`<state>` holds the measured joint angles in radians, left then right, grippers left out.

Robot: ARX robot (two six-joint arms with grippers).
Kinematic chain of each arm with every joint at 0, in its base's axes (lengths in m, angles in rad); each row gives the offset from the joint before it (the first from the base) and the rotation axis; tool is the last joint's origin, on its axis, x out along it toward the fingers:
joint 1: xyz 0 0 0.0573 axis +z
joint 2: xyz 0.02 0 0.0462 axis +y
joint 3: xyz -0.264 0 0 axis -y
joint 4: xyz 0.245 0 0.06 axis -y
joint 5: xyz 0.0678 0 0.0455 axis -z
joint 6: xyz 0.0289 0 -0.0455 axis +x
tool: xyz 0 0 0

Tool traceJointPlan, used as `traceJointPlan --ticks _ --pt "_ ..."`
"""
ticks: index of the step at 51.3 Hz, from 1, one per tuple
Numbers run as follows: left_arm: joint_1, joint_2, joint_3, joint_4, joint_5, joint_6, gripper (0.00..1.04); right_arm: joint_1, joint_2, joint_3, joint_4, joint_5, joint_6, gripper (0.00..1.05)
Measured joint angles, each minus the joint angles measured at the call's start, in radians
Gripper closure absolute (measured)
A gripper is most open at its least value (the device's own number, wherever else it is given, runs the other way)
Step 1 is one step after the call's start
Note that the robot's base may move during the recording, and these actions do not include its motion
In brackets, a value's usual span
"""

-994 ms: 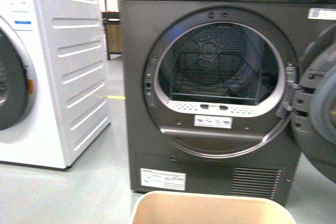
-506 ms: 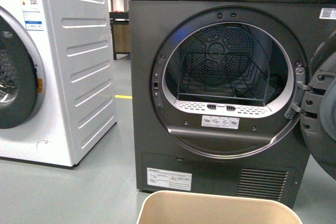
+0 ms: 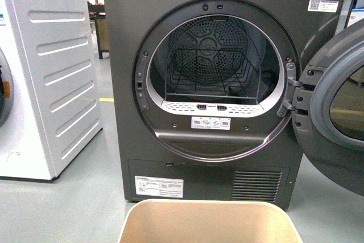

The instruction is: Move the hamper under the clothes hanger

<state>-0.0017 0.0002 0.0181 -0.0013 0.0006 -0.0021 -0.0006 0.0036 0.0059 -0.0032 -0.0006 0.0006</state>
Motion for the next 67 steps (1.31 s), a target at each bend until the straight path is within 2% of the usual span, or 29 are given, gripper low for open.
traceJointPlan --ticks 19,20,21,23,25,27,33,40,53,67 --pt "0.0 0.0 0.0 0.0 0.0 0.0 0.07 0.0 0.007 0.002 -0.01 0.009 0.006 0.08" --pt "-0.004 0.004 0.001 -0.003 -0.016 -0.005 0.07 -0.002 0.022 0.01 -0.03 0.012 0.02 0.08" --pt "-0.031 0.031 0.018 -0.049 -0.119 -0.033 0.07 -0.013 0.068 0.03 -0.047 0.002 0.042 0.08" --pt "-0.068 0.172 0.067 -0.084 -0.319 -0.097 0.07 -0.047 0.206 0.062 0.026 -0.033 0.066 0.08" --pt "-0.057 0.307 0.1 -0.023 -0.399 -0.115 0.07 -0.072 0.332 0.093 0.126 -0.065 0.076 0.08" --pt "-0.04 0.435 0.136 0.066 -0.417 -0.122 0.07 -0.08 0.467 0.133 0.229 -0.082 0.077 0.08" --pt "-0.042 0.8 0.268 0.313 -0.357 -0.124 0.07 -0.055 0.837 0.274 0.437 -0.108 0.085 0.08" --pt "-0.1 1.232 0.435 0.457 -0.298 -0.116 0.07 0.008 1.189 0.446 0.513 -0.11 0.098 0.08" --pt "-0.211 1.702 0.673 0.407 -0.118 -0.103 0.07 0.055 1.562 0.639 0.526 -0.096 0.112 0.08" --pt "-0.241 1.934 0.8 0.381 -0.112 -0.113 0.07 0.089 1.859 0.766 0.553 -0.049 0.119 0.08"
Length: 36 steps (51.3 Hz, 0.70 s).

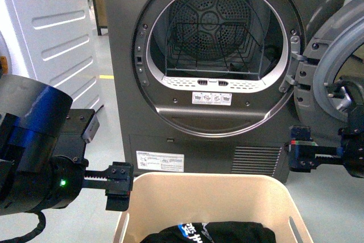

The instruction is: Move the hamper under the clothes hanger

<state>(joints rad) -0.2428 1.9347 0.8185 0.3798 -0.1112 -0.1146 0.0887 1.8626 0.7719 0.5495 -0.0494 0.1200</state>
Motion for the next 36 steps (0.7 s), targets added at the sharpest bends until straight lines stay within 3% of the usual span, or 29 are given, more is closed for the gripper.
traceJointPlan --ticks 36 --pt "-0.011 0.347 0.144 0.047 0.034 -0.077 0.07 0.026 0.449 0.23 0.002 0.032 -0.029 0.08"
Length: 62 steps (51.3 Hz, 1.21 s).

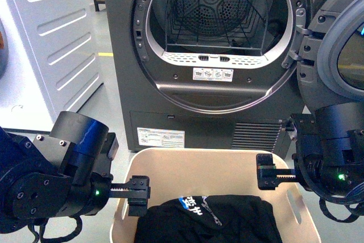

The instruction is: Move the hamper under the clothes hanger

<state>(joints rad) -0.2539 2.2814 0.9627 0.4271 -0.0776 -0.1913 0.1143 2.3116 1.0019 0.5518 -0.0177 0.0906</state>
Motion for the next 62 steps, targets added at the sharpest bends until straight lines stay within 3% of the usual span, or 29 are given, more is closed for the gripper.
traceJointPlan --ticks 62 --pt "-0.001 0.131 0.045 0.077 -0.012 0.027 0.07 -0.023 0.224 0.106 -0.02 0.048 -0.007 0.08"
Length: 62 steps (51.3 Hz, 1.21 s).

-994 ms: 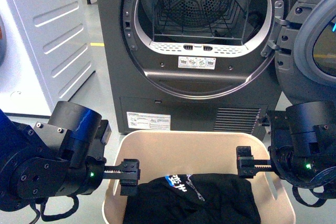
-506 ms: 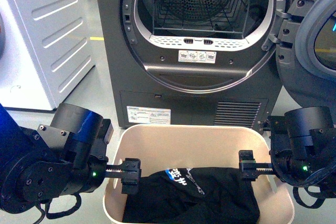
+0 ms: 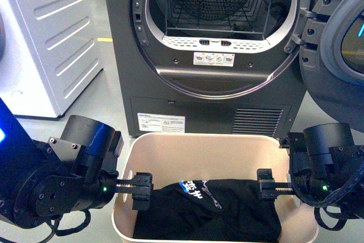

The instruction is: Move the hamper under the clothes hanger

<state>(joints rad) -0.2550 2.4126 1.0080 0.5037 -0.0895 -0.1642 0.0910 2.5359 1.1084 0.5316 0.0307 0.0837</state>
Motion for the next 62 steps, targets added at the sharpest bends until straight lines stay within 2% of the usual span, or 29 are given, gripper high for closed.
traceJointPlan --ticks 20,28,36,38,48,59,62 --pt "-0.002 0.006 0.01 -0.004 -0.016 -0.003 0.07 -0.001 0.011 0.014 0.0 0.033 0.007 0.1" --pt "-0.003 0.013 0.016 -0.006 -0.02 -0.004 0.07 -0.002 0.019 0.024 -0.003 0.045 0.009 0.28" --pt "-0.008 0.027 0.03 -0.012 -0.032 -0.008 0.07 -0.005 0.034 0.031 -0.006 0.06 0.011 0.56" --pt "-0.01 0.031 0.032 -0.013 -0.04 -0.008 0.12 -0.005 0.036 0.033 -0.006 0.064 0.011 0.63" --pt "-0.014 0.04 0.037 -0.015 -0.05 -0.014 0.51 -0.005 0.04 0.045 -0.01 0.077 0.012 1.01" --pt "-0.014 0.039 0.042 -0.015 -0.055 -0.011 0.96 -0.005 0.036 0.048 -0.015 0.089 0.014 1.02" --pt "-0.014 0.034 0.042 -0.02 -0.055 -0.015 1.01 -0.005 0.031 0.048 -0.017 0.089 0.014 1.02"
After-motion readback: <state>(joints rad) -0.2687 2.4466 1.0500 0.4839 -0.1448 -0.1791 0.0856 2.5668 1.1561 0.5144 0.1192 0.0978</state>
